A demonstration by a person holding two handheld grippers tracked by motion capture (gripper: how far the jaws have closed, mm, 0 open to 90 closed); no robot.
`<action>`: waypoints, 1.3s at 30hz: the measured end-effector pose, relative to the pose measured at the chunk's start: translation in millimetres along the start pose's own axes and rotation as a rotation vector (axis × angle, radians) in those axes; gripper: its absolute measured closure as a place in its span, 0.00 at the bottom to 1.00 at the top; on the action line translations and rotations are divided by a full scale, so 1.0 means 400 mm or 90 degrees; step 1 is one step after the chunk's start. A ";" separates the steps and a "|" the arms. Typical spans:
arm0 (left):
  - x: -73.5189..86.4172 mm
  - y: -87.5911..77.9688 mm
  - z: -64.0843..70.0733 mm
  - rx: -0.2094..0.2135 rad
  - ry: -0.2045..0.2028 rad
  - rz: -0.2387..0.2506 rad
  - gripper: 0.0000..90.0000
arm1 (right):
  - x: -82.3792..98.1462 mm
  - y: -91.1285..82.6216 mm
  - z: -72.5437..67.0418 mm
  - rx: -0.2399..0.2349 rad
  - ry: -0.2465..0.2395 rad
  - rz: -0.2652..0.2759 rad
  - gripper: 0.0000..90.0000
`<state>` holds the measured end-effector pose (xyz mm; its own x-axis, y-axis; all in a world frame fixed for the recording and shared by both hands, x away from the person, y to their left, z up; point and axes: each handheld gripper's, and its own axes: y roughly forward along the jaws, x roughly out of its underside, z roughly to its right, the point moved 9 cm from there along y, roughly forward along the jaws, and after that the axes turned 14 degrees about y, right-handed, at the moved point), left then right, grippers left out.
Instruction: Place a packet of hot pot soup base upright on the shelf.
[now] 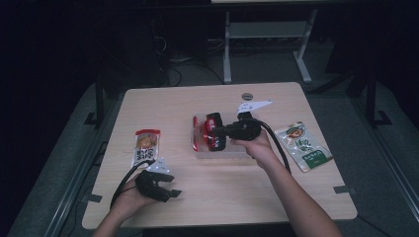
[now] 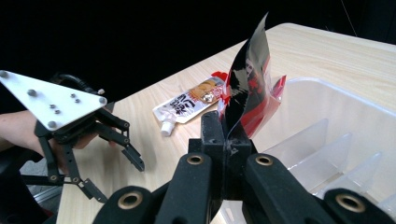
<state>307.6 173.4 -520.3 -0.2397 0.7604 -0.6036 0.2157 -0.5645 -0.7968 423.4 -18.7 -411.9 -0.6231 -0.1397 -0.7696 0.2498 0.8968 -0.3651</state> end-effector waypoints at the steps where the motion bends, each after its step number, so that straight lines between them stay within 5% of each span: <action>1: 0.000 0.000 0.000 0.001 0.000 0.000 0.41 | 0.002 0.004 0.001 0.001 0.001 -0.002 1.00; 39: 0.038 -0.026 0.024 -0.022 -0.020 0.000 0.41 | 0.008 0.079 0.038 0.013 0.015 -0.020 0.96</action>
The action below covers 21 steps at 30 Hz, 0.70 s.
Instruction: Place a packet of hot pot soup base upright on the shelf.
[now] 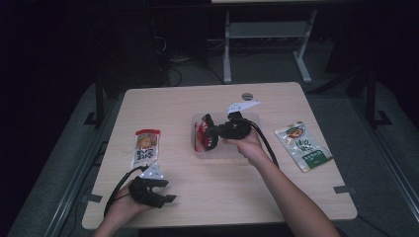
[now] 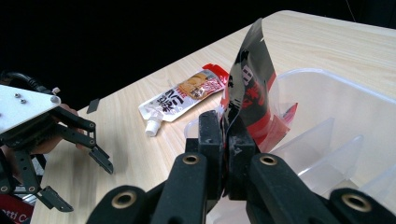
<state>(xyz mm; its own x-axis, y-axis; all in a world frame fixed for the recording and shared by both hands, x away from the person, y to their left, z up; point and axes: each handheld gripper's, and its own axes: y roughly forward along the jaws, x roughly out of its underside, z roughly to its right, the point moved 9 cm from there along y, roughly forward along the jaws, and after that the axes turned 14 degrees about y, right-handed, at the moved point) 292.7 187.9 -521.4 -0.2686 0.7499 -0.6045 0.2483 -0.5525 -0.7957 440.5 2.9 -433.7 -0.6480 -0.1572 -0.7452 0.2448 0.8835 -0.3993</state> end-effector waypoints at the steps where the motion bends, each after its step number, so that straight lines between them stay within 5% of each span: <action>1: 0.000 0.000 0.000 0.001 0.001 0.000 0.41 | 0.000 -0.001 0.000 0.001 0.000 0.000 0.95; 21: -0.032 0.021 -0.011 0.017 0.020 0.006 0.41 | -0.011 -0.051 -0.022 0.004 -0.010 0.030 0.72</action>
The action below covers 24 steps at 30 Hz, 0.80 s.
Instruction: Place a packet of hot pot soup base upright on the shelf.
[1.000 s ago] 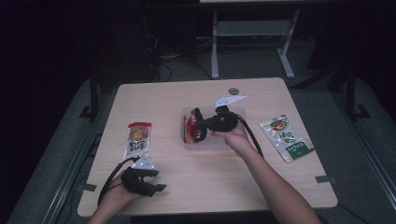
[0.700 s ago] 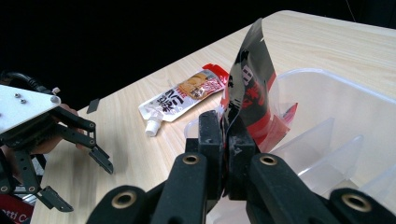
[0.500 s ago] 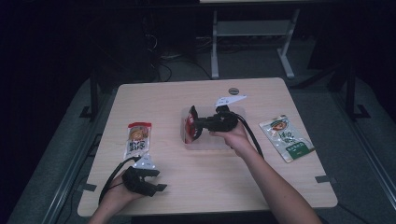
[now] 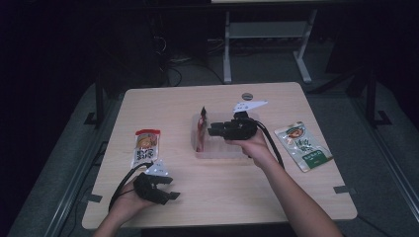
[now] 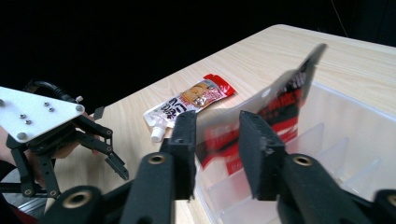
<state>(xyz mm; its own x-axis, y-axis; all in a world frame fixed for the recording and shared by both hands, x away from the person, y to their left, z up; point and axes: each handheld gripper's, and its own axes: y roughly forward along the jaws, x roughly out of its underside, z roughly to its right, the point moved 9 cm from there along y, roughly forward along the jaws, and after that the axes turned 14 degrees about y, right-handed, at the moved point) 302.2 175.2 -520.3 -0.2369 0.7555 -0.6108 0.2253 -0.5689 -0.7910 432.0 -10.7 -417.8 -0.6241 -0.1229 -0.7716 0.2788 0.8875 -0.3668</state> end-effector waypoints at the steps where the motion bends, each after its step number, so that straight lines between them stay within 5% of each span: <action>1: -0.004 0.003 -0.001 -0.001 -0.002 0.003 0.41 | 0.000 -0.003 -0.001 0.003 -0.004 0.001 0.69; 10: -0.020 0.012 -0.010 0.006 0.014 0.005 0.41 | 0.020 -0.031 -0.011 0.045 -0.026 -0.023 0.50; 24: -0.023 0.007 -0.011 0.008 0.016 0.008 0.41 | 0.112 -0.088 -0.023 0.092 -0.060 -0.084 0.46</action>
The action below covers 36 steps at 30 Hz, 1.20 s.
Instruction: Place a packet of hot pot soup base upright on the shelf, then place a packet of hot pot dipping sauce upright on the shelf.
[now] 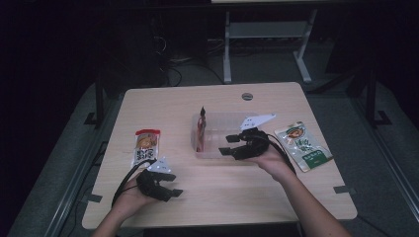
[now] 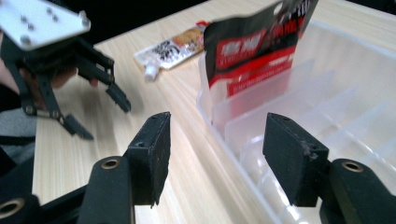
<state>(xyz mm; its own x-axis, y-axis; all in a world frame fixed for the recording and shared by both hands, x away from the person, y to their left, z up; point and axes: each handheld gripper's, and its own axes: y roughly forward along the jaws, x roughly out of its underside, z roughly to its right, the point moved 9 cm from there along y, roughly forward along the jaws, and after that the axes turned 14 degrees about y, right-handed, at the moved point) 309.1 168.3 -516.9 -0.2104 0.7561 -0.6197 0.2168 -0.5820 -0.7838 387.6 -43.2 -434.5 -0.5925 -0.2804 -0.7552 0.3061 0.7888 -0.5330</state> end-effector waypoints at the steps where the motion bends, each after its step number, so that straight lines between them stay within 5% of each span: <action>1: 0.001 0.000 0.000 0.000 0.001 -0.001 0.41 | 0.007 -0.006 0.000 0.006 -0.003 0.000 0.46; 29: -0.001 0.001 0.003 -0.003 -0.012 0.001 0.41 | 0.200 -0.123 0.000 0.047 0.005 -0.037 0.45; 36: -0.009 -0.012 -0.006 -0.004 -0.048 0.004 0.48 | 0.247 -0.149 0.008 0.059 0.013 -0.045 0.44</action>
<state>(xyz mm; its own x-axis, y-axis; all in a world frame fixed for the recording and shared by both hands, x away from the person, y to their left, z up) 311.0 169.1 -511.0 -0.2801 0.7275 -0.6263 0.2247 -0.5846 -0.7796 313.1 -119.6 -478.4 -0.6301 -0.3221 -0.7065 0.3295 0.7130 -0.6189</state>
